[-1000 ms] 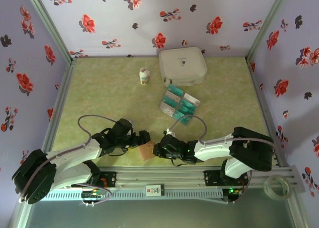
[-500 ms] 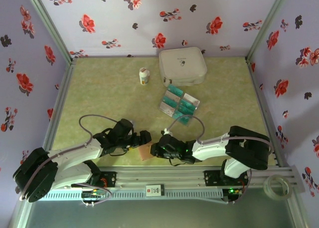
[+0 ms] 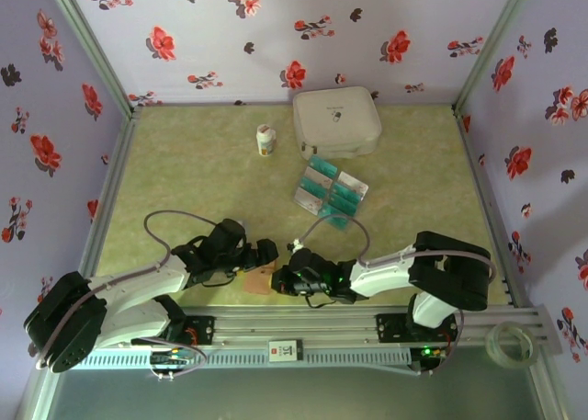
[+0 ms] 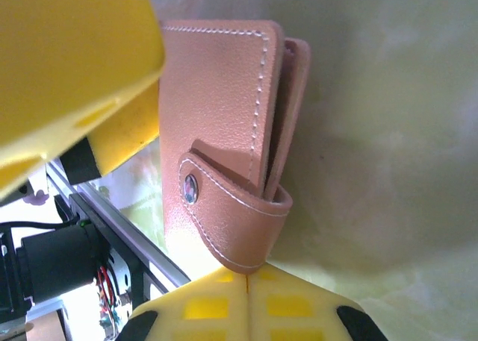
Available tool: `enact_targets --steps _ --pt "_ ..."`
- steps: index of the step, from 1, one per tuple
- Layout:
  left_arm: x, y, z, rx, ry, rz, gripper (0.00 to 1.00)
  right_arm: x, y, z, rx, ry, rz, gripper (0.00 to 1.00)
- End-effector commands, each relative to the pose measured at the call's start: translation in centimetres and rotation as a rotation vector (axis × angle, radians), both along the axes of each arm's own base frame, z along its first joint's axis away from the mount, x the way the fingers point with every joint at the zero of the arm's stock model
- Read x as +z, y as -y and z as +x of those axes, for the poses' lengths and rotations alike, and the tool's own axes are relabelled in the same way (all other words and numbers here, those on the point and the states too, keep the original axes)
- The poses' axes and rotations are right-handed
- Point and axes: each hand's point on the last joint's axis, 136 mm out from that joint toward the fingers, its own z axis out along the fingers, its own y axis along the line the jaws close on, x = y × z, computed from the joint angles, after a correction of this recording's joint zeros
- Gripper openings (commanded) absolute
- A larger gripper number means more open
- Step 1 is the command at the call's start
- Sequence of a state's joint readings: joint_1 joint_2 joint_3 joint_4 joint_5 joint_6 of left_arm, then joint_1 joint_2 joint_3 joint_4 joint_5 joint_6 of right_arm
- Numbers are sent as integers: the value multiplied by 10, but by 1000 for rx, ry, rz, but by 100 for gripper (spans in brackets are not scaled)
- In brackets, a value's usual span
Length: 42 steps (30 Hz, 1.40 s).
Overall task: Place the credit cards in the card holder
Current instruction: Pick up the card holder from the bottom-center of the table, then pass the card holder.
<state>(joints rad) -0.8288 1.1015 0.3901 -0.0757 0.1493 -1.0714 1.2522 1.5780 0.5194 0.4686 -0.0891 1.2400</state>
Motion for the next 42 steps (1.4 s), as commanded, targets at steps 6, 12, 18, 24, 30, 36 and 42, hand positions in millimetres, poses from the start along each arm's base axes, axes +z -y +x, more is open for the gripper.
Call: enact_targets --steps 6,12,18,24,30,36,42 --pt "46 0 43 15 133 20 100 37 7 44 -84 77 73 0" --pt "79 -19 92 76 204 0 100 57 27 71 -126 113 83 0" --pt "87 -25 123 72 209 -34 100 78 46 95 -168 146 94 0" --pt "88 -11 132 14 199 -89 100 113 53 111 -181 192 155 0" --pt "109 4 144 44 206 -283 100 150 50 119 -183 238 240 0" --pt "135 17 155 76 219 -437 100 175 36 125 -167 253 315 0" --pt "139 24 158 85 198 -522 100 184 21 131 -152 247 369 0"
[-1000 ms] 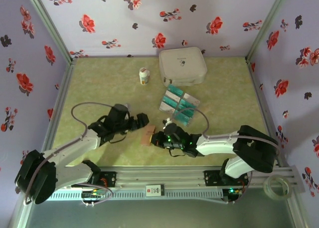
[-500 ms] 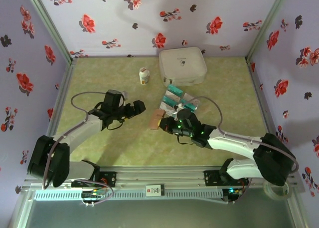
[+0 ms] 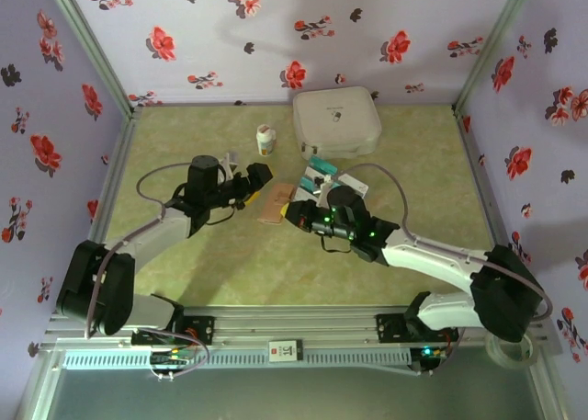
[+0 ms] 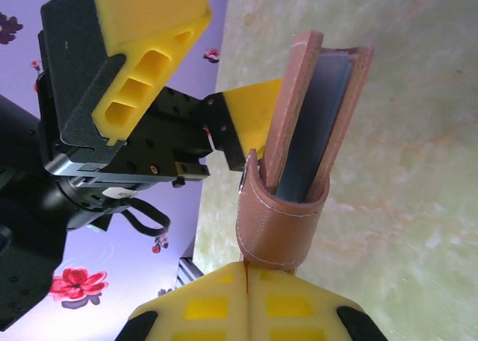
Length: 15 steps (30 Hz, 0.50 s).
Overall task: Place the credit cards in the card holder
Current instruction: Pass the card holder.
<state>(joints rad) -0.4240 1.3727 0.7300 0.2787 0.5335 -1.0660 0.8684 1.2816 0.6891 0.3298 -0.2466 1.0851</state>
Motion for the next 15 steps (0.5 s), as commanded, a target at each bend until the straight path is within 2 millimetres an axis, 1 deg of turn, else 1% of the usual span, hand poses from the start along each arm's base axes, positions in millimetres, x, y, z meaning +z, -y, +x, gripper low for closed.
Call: enact_targets --steps 1,4,6,10,15 --pt "10 6 2 -12 0 -101 100 27 -14 7 23 35 93 0" --pt "12 8 2 -14 -5 -139 99 27 -20 9 32 31 108 0" --pt "14 9 2 -17 -3 -156 95 24 -23 11 36 26 109 0" --pt "19 11 0 -25 10 -185 83 17 -25 13 36 18 100 0" --pt "23 10 -2 -28 28 -199 66 2 -21 14 19 6 65 0"
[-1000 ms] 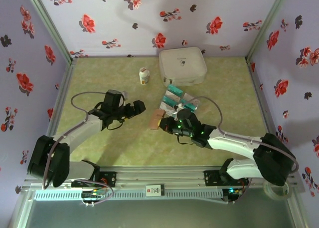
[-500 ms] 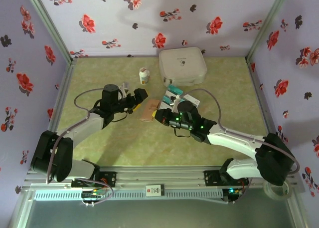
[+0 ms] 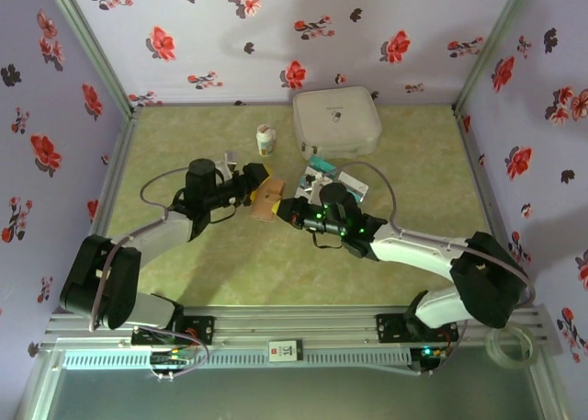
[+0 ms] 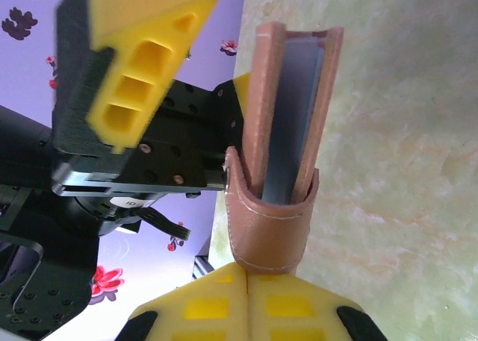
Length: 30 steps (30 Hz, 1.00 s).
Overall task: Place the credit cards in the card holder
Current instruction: Pass the card holder.
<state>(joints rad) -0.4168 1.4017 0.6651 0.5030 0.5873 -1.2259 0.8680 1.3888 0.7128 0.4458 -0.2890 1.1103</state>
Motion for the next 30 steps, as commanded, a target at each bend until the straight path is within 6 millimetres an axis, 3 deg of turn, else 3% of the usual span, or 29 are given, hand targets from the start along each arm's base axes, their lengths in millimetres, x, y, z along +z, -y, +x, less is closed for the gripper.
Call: enact_targets --steps 1,8,18,27,30 --pt "16 4 -4 -31 54 -50 63 3 1 7 -20 12 15 0" --pt "19 3 -3 -30 64 -54 45 -9 8 11 -44 -9 4 0" --pt "8 3 -5 -33 47 -43 27 -12 5 15 -43 -17 14 0" --pt "-3 2 -7 -41 53 -19 0 -15 6 17 -44 -18 2 0" --pt "-6 -1 -5 -38 59 -6 0 -20 13 17 -52 -18 -43 23"
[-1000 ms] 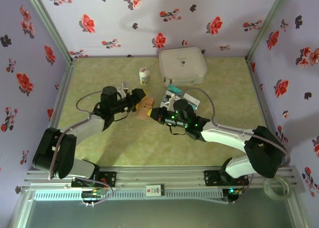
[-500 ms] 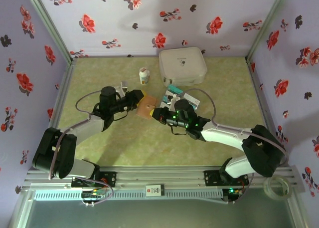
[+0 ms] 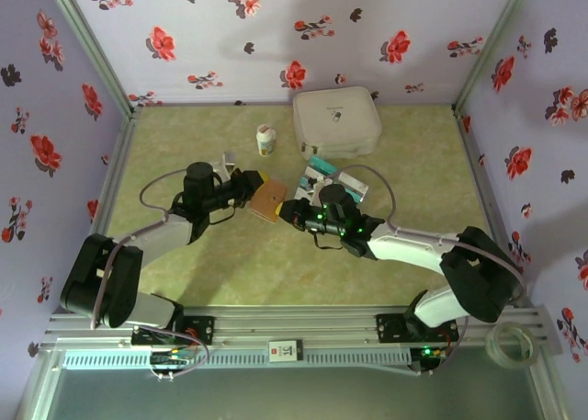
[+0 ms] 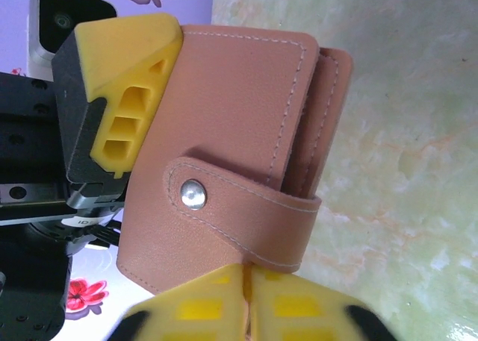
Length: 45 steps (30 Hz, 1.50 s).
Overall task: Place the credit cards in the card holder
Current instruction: Pass the card holder, then open the button on the card holder.
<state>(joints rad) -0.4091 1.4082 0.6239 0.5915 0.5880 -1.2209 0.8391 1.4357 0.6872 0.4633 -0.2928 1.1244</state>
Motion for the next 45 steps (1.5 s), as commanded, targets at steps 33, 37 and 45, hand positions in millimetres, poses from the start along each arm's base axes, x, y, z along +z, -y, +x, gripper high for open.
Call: enact_targets --steps 33,37,45 --pt "-10 -15 -11 -18 149 166 0 1 -15 18 24 225 -603 78" --pt "-8 -16 -12 -15 153 164 0 -16 -15 24 9 212 -668 77" --pt "-9 -18 -12 -6 155 169 0 -53 38 11 -74 158 -789 65"
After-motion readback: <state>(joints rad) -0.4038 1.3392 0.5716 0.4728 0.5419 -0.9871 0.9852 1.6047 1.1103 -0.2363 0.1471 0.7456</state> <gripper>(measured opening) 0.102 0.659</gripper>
